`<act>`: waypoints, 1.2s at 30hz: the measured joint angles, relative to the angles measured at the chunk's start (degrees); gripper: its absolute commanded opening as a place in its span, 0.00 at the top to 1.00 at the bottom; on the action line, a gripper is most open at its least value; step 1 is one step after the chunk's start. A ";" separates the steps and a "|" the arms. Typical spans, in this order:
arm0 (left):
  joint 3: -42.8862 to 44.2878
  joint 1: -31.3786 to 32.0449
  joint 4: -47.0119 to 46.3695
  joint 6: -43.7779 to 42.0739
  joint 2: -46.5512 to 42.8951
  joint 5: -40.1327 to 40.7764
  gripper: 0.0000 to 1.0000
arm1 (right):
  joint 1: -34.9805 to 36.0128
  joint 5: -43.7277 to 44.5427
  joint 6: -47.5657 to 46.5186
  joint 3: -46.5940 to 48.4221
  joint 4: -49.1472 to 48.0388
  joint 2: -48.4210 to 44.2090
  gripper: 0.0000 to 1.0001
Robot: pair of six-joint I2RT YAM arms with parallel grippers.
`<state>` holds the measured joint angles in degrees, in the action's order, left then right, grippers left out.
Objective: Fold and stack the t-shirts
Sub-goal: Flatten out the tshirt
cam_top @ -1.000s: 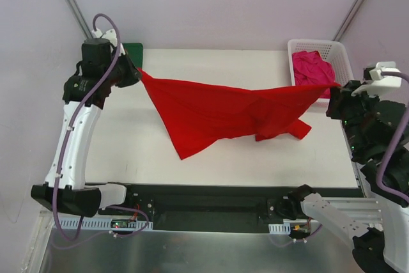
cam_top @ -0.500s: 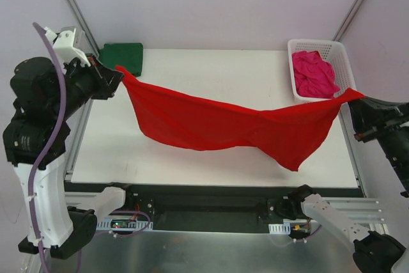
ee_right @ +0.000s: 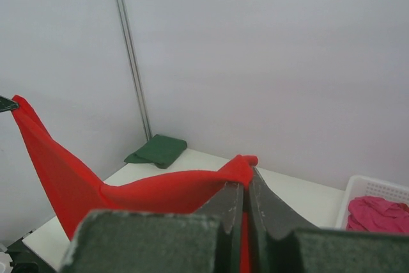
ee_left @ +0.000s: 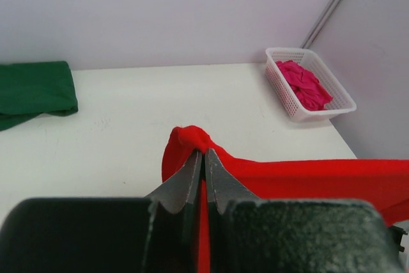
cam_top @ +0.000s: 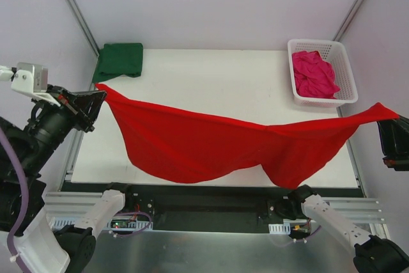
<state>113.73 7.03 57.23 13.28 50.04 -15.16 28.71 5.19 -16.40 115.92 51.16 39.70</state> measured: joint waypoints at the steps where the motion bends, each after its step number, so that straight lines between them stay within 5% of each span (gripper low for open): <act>1: 0.00 0.00 -0.39 -0.02 -0.63 0.00 1.00 | 0.00 -0.28 -0.17 0.24 -0.15 0.00 0.99; 25: -6.95 0.00 -8.70 -0.11 -4.35 -0.76 1.00 | 0.00 -9.75 -0.11 12.87 -17.53 9.16 0.99; 36: -3.48 0.00 -9.42 -0.57 -8.28 -1.22 1.00 | 0.00 -15.39 4.87 12.31 -18.95 3.54 0.99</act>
<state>110.26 7.03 47.81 12.71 41.76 -16.38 28.71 -10.20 -11.53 128.22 32.21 43.24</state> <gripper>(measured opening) 0.008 0.022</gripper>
